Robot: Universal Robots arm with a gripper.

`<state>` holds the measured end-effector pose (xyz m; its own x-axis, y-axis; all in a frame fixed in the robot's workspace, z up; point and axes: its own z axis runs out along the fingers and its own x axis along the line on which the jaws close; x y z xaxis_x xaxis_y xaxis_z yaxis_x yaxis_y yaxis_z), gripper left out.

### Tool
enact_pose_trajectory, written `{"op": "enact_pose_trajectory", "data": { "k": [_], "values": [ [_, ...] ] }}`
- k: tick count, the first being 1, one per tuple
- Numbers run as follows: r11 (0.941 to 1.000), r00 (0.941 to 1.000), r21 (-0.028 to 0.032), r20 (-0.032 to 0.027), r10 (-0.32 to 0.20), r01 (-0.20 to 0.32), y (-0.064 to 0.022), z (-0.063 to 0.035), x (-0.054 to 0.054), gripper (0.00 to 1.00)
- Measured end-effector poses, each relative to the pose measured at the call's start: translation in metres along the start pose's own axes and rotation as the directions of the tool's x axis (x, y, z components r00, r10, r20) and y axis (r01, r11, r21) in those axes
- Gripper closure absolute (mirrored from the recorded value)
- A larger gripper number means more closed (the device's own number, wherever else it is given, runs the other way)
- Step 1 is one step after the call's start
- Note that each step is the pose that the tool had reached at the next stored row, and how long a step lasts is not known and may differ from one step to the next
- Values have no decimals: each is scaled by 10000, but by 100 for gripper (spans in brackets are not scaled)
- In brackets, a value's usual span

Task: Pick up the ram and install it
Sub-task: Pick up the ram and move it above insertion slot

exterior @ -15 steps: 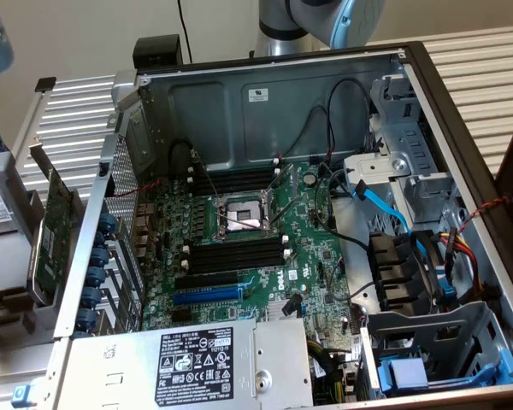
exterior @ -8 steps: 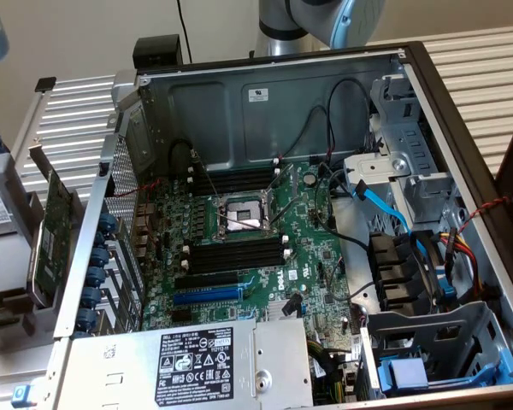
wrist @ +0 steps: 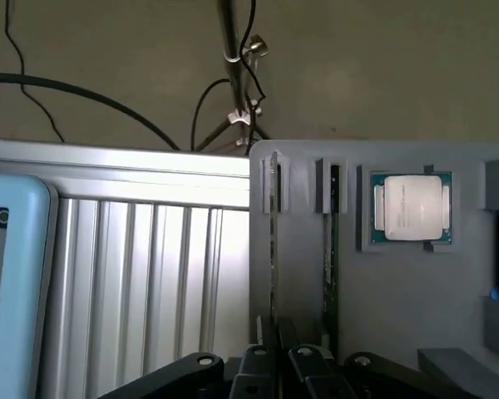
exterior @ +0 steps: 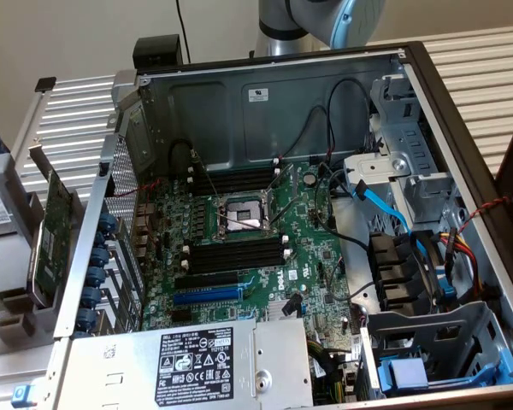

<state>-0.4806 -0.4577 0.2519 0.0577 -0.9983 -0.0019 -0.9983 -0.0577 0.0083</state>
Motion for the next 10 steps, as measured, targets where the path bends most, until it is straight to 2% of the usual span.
{"op": "enact_pose_trajectory", "data": {
  "k": [3,10],
  "values": [
    [10000,10000,0,0,0,0,-32,-138,28,87],
    [10000,10000,1,29,-1,1,-224,-460,136,87]
  ]
}}
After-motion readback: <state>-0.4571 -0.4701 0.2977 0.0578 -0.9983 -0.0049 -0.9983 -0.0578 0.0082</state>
